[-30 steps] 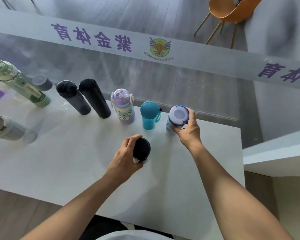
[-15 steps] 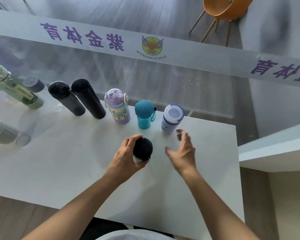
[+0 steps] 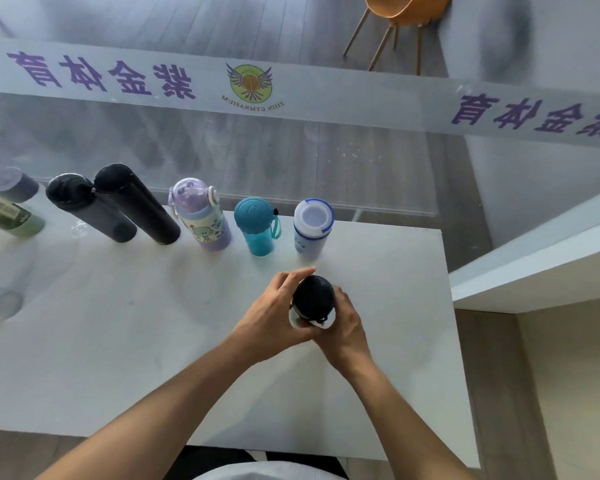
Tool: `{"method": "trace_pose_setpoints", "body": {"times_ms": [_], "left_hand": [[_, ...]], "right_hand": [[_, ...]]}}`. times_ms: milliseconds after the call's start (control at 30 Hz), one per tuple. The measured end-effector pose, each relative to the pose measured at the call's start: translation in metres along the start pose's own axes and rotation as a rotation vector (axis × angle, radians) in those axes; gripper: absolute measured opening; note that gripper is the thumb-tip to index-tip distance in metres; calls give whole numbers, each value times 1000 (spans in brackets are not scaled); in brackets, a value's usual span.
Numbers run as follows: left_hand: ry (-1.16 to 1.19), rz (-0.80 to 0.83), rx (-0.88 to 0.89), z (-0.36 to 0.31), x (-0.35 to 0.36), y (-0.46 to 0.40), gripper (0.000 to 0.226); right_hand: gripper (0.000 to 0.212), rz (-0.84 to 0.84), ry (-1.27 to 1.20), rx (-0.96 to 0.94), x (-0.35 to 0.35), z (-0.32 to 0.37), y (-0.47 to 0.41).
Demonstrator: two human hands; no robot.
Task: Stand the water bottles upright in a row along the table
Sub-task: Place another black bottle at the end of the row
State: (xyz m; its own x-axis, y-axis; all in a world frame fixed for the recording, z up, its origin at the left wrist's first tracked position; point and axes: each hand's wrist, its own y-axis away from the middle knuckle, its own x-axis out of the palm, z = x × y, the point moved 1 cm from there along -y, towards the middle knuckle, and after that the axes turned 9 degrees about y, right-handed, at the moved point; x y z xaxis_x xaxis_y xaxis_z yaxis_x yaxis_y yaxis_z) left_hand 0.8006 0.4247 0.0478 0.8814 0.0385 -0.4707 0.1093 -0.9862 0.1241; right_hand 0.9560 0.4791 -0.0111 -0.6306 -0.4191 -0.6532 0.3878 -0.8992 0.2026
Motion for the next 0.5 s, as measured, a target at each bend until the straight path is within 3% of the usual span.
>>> {"method": "trace_pose_setpoints", "body": {"times_ms": [267, 500], "left_hand": [[-359, -108, 154, -24, -25, -41, 69], [-595, -48, 0, -20, -16, -62, 80]], "right_hand": [[61, -183, -41, 118, -45, -24, -44], [56, -244, -71, 124, -64, -22, -92]]}}
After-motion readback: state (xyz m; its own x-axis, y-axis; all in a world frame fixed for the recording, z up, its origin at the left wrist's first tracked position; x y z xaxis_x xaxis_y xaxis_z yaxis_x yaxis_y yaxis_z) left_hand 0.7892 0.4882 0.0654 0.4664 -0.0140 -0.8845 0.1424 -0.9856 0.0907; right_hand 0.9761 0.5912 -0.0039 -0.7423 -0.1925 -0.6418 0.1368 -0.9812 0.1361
